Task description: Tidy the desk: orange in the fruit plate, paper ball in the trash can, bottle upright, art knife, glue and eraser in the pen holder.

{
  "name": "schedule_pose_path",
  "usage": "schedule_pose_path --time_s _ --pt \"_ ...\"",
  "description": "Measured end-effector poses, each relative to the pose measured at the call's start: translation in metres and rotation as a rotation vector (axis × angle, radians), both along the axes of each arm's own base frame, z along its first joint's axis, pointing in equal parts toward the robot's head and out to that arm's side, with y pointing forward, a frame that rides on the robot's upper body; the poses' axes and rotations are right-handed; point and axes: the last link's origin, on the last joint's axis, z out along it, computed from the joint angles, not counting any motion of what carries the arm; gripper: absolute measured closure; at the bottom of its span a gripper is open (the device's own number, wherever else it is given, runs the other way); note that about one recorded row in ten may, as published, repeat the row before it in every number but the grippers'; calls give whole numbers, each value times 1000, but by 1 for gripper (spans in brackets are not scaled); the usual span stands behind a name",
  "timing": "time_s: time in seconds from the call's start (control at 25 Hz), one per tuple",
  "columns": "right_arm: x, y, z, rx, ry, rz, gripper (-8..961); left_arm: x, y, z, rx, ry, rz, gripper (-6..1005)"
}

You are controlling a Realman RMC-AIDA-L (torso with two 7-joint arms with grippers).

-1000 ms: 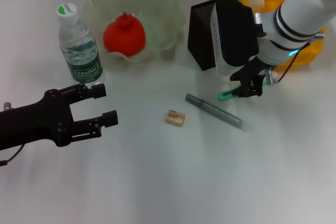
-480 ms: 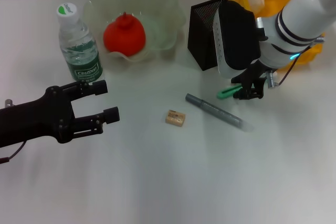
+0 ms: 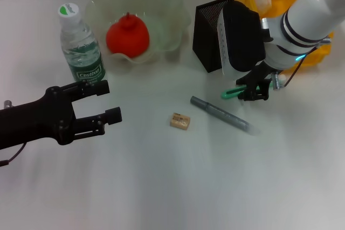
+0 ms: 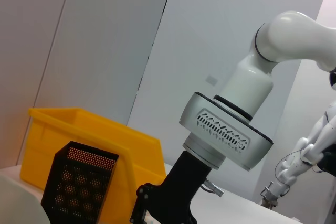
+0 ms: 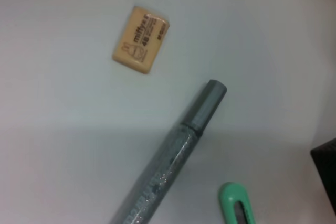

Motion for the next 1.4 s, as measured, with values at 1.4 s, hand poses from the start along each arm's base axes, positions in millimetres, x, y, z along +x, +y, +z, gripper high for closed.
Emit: schedule_pose_path --time_s 1.4 --pt "-89 -27 64 76 73 131 782 -1 0 4 13 11 -17 227"
